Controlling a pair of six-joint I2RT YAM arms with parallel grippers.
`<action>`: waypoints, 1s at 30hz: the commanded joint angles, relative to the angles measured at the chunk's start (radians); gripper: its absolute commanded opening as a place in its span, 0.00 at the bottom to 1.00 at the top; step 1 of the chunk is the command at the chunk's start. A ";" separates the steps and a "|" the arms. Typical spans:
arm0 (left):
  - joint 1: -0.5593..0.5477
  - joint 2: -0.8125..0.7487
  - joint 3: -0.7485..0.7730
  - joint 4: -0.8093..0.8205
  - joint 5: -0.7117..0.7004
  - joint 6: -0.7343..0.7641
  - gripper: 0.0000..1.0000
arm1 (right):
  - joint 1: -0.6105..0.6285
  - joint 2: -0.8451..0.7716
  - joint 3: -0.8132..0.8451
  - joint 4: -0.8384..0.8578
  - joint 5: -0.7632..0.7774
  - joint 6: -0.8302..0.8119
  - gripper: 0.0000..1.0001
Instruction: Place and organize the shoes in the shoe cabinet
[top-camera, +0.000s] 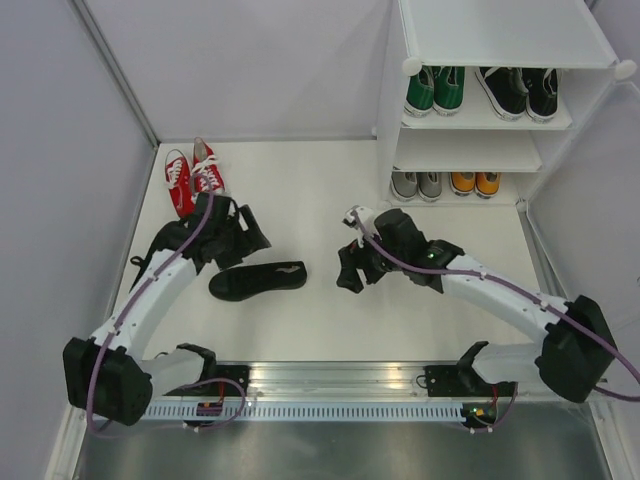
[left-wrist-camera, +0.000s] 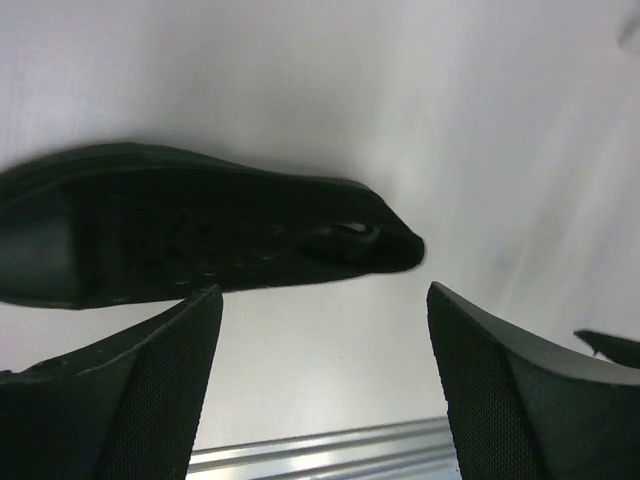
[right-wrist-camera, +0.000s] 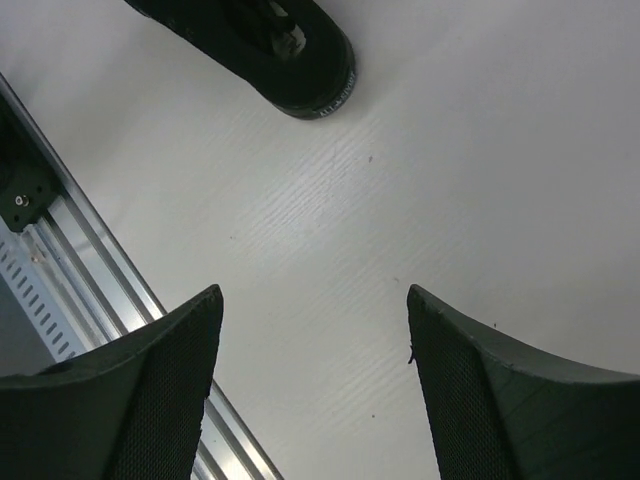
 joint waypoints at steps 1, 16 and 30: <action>0.145 -0.116 -0.037 -0.054 -0.032 0.101 0.86 | 0.070 0.130 0.131 0.051 0.032 -0.105 0.78; 0.337 -0.319 -0.180 -0.018 -0.304 0.239 0.88 | 0.182 0.733 0.651 -0.069 0.065 -0.348 0.56; 0.337 -0.310 -0.204 0.001 -0.301 0.264 0.89 | 0.188 0.841 0.632 -0.040 0.164 -0.262 0.10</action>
